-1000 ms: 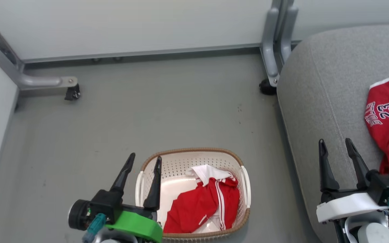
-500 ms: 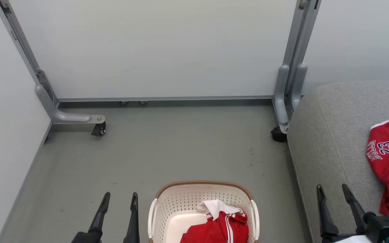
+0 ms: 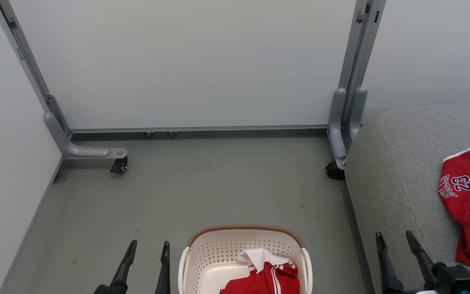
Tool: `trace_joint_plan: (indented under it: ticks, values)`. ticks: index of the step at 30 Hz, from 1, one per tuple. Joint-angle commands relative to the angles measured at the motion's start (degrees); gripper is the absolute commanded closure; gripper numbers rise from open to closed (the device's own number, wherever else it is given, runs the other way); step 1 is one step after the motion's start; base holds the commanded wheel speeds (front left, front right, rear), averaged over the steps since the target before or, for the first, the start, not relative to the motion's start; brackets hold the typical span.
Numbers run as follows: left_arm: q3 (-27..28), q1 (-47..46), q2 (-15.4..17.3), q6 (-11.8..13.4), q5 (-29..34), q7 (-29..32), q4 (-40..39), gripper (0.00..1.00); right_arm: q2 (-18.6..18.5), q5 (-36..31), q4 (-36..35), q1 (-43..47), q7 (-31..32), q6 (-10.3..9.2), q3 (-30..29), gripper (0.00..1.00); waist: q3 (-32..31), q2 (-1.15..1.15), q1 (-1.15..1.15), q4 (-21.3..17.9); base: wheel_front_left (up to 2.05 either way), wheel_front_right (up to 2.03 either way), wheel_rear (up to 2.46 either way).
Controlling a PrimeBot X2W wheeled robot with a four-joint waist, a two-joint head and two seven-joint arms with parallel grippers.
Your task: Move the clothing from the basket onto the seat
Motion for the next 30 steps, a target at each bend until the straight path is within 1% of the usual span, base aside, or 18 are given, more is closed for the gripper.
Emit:
trace_joint_plan:
  ticks: [1,7,18,30]
  values:
    - [0.0,-0.1,0.0,0.0,0.4,0.0,0.1,0.00,-0.2,-0.3,0.2,0.1,-0.2,-0.08,0.2,0.00,-0.1,0.00,0.00,-0.1,0.00,0.00,0.00]
    - [-0.3,-0.1,0.0,0.3,0.6,0.0,0.4,0.00,-0.2,-0.2,0.0,-0.2,-0.2,-0.08,0.2,0.00,-0.2,0.00,0.00,-0.2,0.00,0.00,0.00]
    - [-0.2,-0.1,0.0,-0.1,1.7,0.0,0.8,0.00,-0.2,-0.1,0.1,0.4,-0.2,-0.08,0.7,0.00,-0.4,0.00,0.00,-0.1,0.00,0.00,0.00]
    - [-0.5,-0.8,0.0,-0.5,1.2,0.0,1.3,0.00,-0.2,-0.5,-0.3,-0.9,-0.2,-0.08,0.9,0.00,2.0,0.00,0.00,-1.1,0.00,0.00,0.00]
